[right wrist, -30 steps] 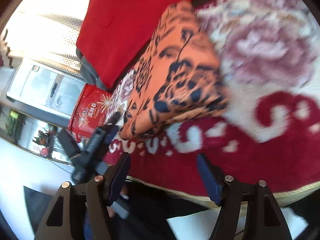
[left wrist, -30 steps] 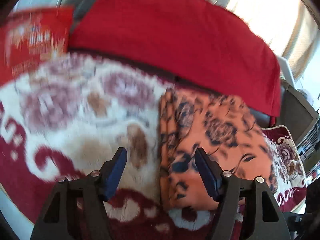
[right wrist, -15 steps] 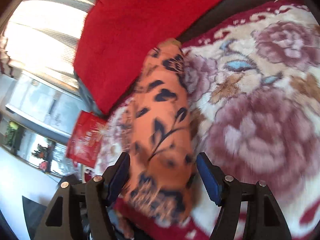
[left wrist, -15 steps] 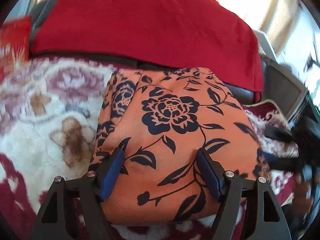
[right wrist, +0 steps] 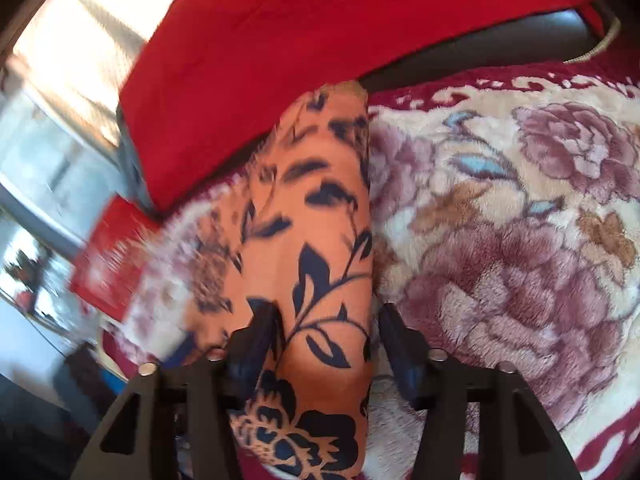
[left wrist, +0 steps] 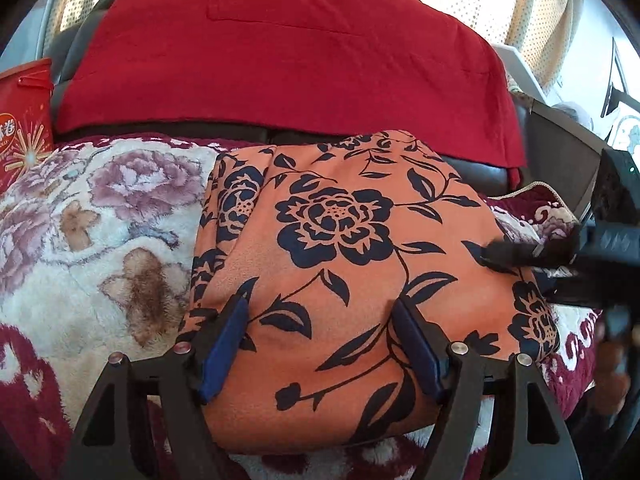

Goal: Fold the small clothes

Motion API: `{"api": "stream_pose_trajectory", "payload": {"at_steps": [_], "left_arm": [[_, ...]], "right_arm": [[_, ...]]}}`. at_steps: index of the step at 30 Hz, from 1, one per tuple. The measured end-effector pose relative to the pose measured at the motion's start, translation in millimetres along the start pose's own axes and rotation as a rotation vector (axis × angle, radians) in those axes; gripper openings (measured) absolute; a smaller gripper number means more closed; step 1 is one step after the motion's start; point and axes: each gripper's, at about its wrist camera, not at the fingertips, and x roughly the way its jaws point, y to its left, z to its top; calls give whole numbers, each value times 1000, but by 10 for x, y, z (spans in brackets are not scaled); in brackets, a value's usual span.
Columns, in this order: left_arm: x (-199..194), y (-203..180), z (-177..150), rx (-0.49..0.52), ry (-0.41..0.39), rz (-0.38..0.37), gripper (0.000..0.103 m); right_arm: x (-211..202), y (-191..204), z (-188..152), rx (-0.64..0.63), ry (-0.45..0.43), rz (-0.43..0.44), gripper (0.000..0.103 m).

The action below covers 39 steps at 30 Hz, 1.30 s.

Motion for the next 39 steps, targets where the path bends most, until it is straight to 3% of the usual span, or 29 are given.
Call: {"api": "stream_pose_trajectory", "payload": {"at_steps": [2, 5, 7, 8, 9, 10, 11, 14, 16, 18, 19, 21, 25, 28, 32, 35, 39], "left_arm": [[13, 12, 4, -8, 1, -3, 75], [21, 9, 4, -13, 1, -2, 75], [21, 14, 6, -17, 2, -5, 75], [20, 20, 8, -19, 2, -8, 75], [16, 28, 8, -21, 2, -11, 75], [12, 36, 6, -23, 2, -11, 75], [8, 40, 7, -25, 0, -13, 75], [16, 52, 13, -31, 0, -16, 75], [-8, 61, 26, -43, -9, -34, 75], [-140, 123, 54, -91, -59, -71, 75], [-288, 203, 73, -129, -135, -89, 76], [-383, 330, 90, -174, -183, -63, 78], [-104, 656, 41, -376, -17, -137, 79], [40, 592, -4, -324, 56, -71, 79], [-27, 650, 2, -368, 21, -102, 79], [52, 786, -29, -452, 54, -134, 79], [129, 776, -37, -443, 67, -120, 79]], "right_arm": [[-47, -26, 92, 16, -25, 26, 78], [155, -60, 276, 58, 26, 81, 84], [371, -124, 331, 83, 81, 70, 84], [530, -158, 345, 94, 121, 53, 75], [544, -90, 349, 64, 119, 73, 48], [484, 13, 329, 14, 103, 47, 47], [352, 272, 299, -106, 54, -29, 39], [299, 517, 203, -255, 12, -155, 38], [411, 292, 214, -165, 47, -165, 45], [365, 67, 205, -32, 37, -102, 70], [335, 15, 183, 1, 39, -82, 73], [316, -6, 151, -15, 60, -53, 74], [291, -85, 167, -11, 66, -16, 76], [389, -159, 234, 43, 85, 21, 77], [369, -93, 241, -34, 84, 10, 73], [400, -59, 261, -56, 94, 27, 66], [467, 99, 302, -93, 112, 9, 44]]}}
